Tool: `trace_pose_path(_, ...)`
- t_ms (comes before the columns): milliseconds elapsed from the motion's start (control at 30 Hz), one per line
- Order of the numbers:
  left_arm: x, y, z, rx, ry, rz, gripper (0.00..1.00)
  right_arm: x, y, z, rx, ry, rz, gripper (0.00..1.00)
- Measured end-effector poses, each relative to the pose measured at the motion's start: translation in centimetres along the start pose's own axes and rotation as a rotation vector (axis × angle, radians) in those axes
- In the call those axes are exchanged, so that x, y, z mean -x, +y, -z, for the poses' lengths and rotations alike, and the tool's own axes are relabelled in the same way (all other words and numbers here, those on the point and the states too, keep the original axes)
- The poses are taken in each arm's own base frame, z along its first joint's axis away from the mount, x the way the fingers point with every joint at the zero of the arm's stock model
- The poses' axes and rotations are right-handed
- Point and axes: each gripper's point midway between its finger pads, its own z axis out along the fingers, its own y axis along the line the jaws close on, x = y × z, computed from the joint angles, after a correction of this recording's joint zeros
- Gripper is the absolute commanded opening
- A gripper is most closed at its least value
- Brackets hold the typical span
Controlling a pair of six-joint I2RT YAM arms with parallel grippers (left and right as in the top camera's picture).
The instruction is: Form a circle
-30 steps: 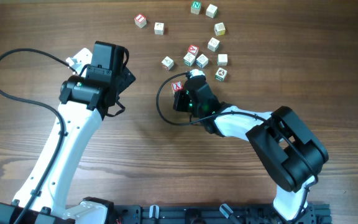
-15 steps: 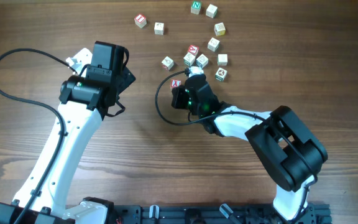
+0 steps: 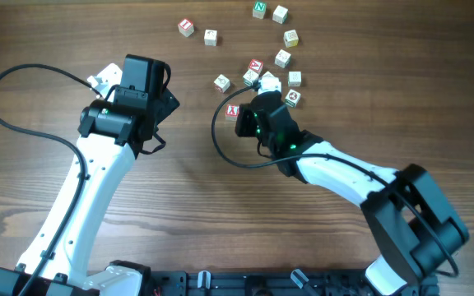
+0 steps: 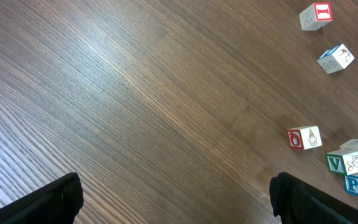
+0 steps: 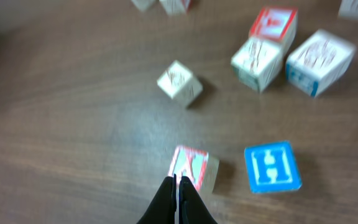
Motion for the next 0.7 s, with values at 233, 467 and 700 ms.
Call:
trace_pose_path(233, 0.0, 0.0, 0.0, 0.0, -0.001, 0.0, 1.0, -0.2, -1.5, -1.8, -0.036, -0.032, 0.011, 0.05)
trace_pose_path(467, 0.0, 0.0, 0.0, 0.0, 0.0, 0.0, 1.0, -2.1, -2.6, -3.5, -0.054, 0.002, 0.014, 0.05)
trace_pose_path(700, 0.0, 0.0, 0.0, 0.0, 0.0, 0.0, 1.0, -3.0, -3.1, -4.5, -0.057, 0.01, 0.015, 0.05)
